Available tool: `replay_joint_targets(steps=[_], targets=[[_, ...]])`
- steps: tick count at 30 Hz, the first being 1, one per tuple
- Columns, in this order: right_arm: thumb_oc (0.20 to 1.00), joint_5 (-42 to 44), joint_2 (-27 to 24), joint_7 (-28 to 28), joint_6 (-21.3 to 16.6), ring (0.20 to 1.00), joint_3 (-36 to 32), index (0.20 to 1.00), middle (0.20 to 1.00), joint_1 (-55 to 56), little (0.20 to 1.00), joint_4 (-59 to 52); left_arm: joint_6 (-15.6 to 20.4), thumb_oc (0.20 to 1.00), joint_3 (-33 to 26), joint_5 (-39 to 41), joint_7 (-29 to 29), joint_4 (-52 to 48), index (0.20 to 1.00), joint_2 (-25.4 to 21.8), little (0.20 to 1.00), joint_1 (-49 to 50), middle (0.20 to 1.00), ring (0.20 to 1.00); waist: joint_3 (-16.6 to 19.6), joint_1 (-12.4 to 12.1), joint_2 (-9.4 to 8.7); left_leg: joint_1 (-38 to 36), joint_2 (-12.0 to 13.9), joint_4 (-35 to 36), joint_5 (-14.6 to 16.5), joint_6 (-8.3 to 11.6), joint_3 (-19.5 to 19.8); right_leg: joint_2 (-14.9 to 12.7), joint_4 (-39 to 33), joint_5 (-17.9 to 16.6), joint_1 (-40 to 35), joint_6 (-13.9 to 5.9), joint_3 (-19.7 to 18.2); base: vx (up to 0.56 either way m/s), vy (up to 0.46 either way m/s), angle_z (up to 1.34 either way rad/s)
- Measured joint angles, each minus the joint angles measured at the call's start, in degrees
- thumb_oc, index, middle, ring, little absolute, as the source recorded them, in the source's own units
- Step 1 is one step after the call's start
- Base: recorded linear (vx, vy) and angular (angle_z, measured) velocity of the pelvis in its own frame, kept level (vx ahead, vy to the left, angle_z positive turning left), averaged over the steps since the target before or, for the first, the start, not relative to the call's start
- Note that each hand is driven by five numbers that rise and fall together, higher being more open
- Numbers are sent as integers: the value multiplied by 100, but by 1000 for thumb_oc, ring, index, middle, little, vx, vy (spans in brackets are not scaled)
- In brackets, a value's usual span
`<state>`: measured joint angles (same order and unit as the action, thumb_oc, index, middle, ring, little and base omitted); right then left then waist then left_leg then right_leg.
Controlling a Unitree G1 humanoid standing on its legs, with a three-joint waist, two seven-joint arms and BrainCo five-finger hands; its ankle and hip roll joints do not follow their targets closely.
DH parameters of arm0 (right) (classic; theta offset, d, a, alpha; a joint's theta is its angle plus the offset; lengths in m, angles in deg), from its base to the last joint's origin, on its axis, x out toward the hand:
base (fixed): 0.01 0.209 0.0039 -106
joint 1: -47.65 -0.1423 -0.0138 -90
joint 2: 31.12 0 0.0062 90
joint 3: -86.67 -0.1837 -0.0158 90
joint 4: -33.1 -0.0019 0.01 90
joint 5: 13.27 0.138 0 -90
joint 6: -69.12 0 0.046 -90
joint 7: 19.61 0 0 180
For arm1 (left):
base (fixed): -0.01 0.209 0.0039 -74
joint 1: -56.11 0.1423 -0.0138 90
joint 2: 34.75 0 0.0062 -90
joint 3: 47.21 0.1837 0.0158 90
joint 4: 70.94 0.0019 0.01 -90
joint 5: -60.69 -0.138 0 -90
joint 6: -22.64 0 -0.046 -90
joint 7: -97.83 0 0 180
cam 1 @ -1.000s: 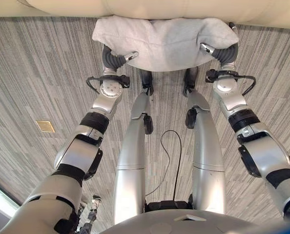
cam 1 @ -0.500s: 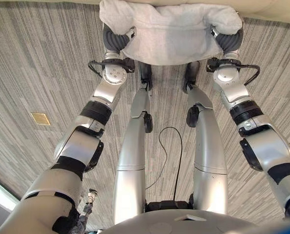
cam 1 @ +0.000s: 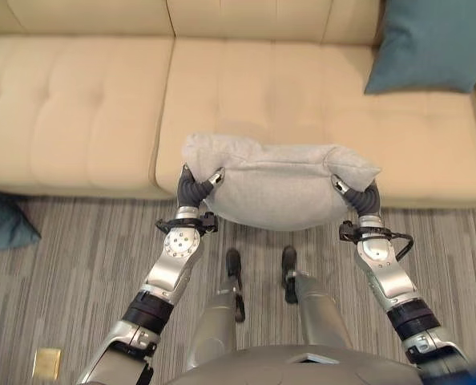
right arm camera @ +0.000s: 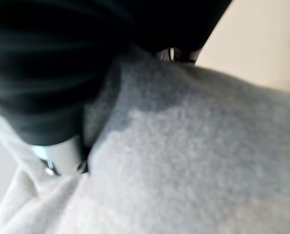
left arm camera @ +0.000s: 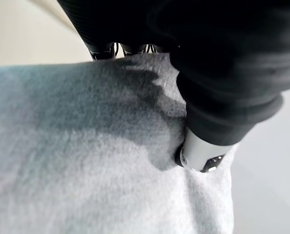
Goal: Pick up all the scattered cushions and arrange them neatly on the sofa.
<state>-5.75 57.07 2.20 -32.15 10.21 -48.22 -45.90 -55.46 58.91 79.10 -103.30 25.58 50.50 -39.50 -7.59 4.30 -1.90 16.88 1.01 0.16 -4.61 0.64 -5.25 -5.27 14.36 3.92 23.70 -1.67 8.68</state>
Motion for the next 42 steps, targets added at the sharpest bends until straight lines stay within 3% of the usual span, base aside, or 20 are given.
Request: replay_joint_targets(steps=[6,8,10,12,15,17,19,20,23,24,25,26,27,31,34,36,38,39,41,42], targets=[[200,-222,-132,-249,0,200,-196,200,200,261,200,-467,25,200,-94,-159,145,-433,200,-51,200,587,200,200,384,101,96,-1056,190,427,-5,20,-62,305,-1015,-185,-1333,-12,8,163,-115,-8],[200,-334,-85,-333,12,200,-215,200,200,675,200,-469,16,200,-86,-153,272,-421,200,87,200,948,200,200,404,96,82,-1231,267,242,114,221,-16,419,-1080,-114,-1673,22,32,95,-191,17],[200,-449,-83,-361,84,200,-126,200,200,849,200,-410,-41,200,-37,-151,282,-365,200,67,200,1117,200,200,385,-30,-188,-988,145,-675,173,300,113,298,-1077,-4,-1836,195,-13,43,-47,8],[200,-457,-198,-369,88,200,-124,200,200,746,200,-393,-42,200,-12,-151,285,-289,200,77,200,1050,200,200,338,-123,-232,-547,56,-1509,290,346,558,229,-1004,-11,-1887,254,-92,97,37,-9],[200,-452,-370,-355,90,200,-173,200,200,724,200,-391,-52,200,86,-161,343,-291,200,114,200,989,200,200,321,-86,-205,-441,-293,-950,496,309,837,235,-1091,-42,-1896,255,-179,165,129,-9],[200,-448,-364,-368,98,200,-220,200,200,697,200,-394,-95,200,81,-166,353,-290,200,122,200,936,200,200,235,-89,-163,-428,-295,-518,400,166,690,303,-1171,-98,-1944,210,-296,185,139,-41],[200,-448,-355,-370,155,200,-209,200,200,700,200,-398,-172,200,75,-168,354,-290,200,126,200,941,200,200,218,-63,36,-640,-93,-272,322,52,604,502,-1167,-54,-2078,191,-342,175,164,-48],[200,-447,-345,-370,158,200,-258,200,200,700,200,-414,-174,200,78,-180,368,-289,200,137,200,927,200,200,195,-26,132,-778,-38,-128,49,-66,596,555,-1085,25,-2101,168,-397,157,198,-39],[200,-448,-294,-374,172,200,-268,200,200,701,200,-552,-177,200,68,-209,366,-297,200,54,200,920,200,200,201,-34,92,-1152,-318,285,-81,-327,245,239,-583,305,-1942,-125,-702,126,230,-49],[200,-451,-281,-412,179,200,-262,200,200,696,200,-574,-177,200,62,-209,371,-297,200,-79,200,878,200,200,187,-66,76,-1327,-527,380,-11,-461,139,25,-133,525,-1823,-292,-799,121,259,-32],[200,-457,-258,-453,195,200,-256,200,200,656,200,-572,-177,200,22,-211,373,-297,200,-108,200,862,200,200,113,-106,96,-1409,-549,370,19,-519,104,-3,382,595,-1630,-393,-823,124,273,-11],[200,-465,-245,-523,211,200,-178,200,200,655,200,-570,-177,200,-42,-215,376,-298,200,-192,200,859,200,200,11,-70,103,-1566,-575,367,86,-614,113,-86,1437,672,-1177,-556,-843,117,146,-5],[200,-500,-219,-553,214,200,-140,200,200,651,200,-570,-177,200,-53,-218,375,-298,200,-245,200,864,200,200,-10,-115,62,-1635,-595,365,146,-659,69,-110,1622,683,-1058,-571,-868,217,131,-6],[200,-608,-100,-617,215,200,-115,200,200,610,200,-569,-176,200,-242,-222,377,-298,200,-227,200,878,200,200,-64,-172,52,-1856,-594,401,338,-635,-70,35,985,581,-626,-552,-829,209,23,-24],[200,-607,-123,-604,215,200,-138,200,200,612,200,-564,-180,200,-268,-219,394,-291,200,-78,200,914,200,200,-101,8,-31,-2081,-612,391,720,-512,8,218,-420,-406,-396,-501,-783,292,-68,7],[200,-608,-149,-592,217,200,-237,200,200,669,200,-553,-179,200,-233,-219,473,-296,200,66,200,925,200,200,-83,139,24,-2289,-506,368,806,-343,292,336,-790,-1018,-844,-150,-783,287,-130,47],[200,-609,-357,-580,217,200,-340,200,200,695,200,-551,-184,200,-154,-214,516,-295,200,250,200,901,200,200,-43,144,214,-2342,-185,331,898,-161,530,552,-1027,-904,-1162,149,-470,251,-159,60],[200,-609,-410,-580,217,200,-425,200,200,714,200,-551,-183,200,-76,-211,558,-297,200,256,200,875,200,200,-43,163,210,-2334,-110,172,879,-68,638,583,-1108,-869,-1348,232,-320,161,-137,82],[200,-609,-446,-581,216,200,-533,200,200,677,200,-559,-183,200,-10,-204,610,-297,200,254,200,881,200,200,-37,144,186,-2150,-100,-539,1020,165,718,618,-1164,-717,-1603,317,-268,77,-101,49],[200,-610,-481,-582,216,200,-528,200,200,603,200,-562,-182,200,-19,-200,618,-298,200,249,200,878,200,200,-38,111,159,-1819,-125,-1308,1144,360,733,603,-1211,-689,-1693,324,-272,28,-57,14]])
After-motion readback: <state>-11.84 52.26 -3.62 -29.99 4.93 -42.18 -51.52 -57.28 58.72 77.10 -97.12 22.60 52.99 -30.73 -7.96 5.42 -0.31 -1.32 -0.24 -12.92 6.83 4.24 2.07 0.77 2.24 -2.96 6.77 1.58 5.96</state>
